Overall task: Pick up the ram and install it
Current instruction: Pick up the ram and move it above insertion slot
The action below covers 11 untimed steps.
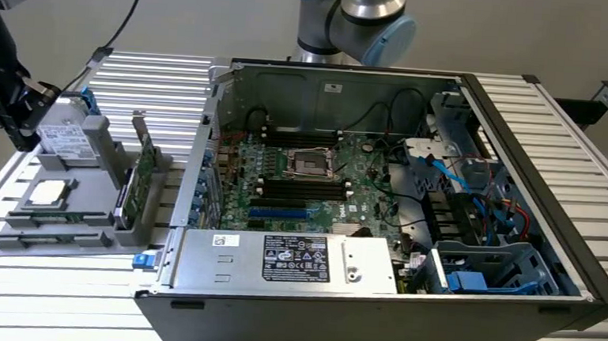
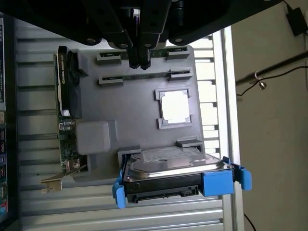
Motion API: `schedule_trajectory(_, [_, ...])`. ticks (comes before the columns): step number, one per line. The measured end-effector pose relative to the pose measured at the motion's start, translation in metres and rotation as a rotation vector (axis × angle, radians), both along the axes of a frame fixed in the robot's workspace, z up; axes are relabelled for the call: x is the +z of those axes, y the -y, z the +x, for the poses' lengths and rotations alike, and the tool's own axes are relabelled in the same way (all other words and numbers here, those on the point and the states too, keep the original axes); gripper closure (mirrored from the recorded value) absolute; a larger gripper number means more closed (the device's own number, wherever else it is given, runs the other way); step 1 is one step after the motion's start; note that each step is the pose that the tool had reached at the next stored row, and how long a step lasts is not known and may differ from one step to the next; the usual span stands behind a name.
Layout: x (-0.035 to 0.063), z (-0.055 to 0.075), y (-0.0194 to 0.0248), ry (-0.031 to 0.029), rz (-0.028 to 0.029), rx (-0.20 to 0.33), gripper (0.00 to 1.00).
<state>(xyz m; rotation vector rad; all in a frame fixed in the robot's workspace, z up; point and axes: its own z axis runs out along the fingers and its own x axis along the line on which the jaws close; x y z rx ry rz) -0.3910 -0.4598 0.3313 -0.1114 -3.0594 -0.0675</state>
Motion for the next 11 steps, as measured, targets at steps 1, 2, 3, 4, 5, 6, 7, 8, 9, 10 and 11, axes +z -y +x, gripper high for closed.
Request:
schedule_trajectory(1, [0.0, 0.0, 0.0, -0.0001, 0.0, 0.0, 0.9])
schedule_trajectory(2, [0.0, 0.0, 0.0, 0.0, 0.0, 0.0, 0.9])
schedule_trajectory(3, [0.0, 0.0, 0.0, 0.0, 0.0, 0.0, 0.9])
schedule_trajectory(4, [0.0, 0.0, 0.0, 0.0, 0.0, 0.0, 0.9])
schedule_trajectory(5, [0.0, 0.0, 0.0, -0.0001, 0.0, 0.0, 0.9])
schedule_trajectory(6, [0.0, 0.0, 0.0, 0.0, 0.0, 0.0, 0.9])
schedule_trajectory(7, [0.0, 0.0, 0.0, -0.0001, 0.0, 0.0, 0.9])
schedule_trajectory(8, [0.0, -0.0001, -0.0001, 0.0, -0.0001, 0.001, 0.9])
schedule_trajectory(9, [-0.0001, -0.0001, -0.0002, -0.0004, 0.0, 0.01, 0.9])
schedule_trajectory(10, [-0.0001, -0.0002, -0.0001, -0.0005, 0.0, 0.027, 0.9])
schedule_trajectory(11, [0.0, -0.0002, -0.0002, -0.0006, -0.0001, 0.046, 0.9])
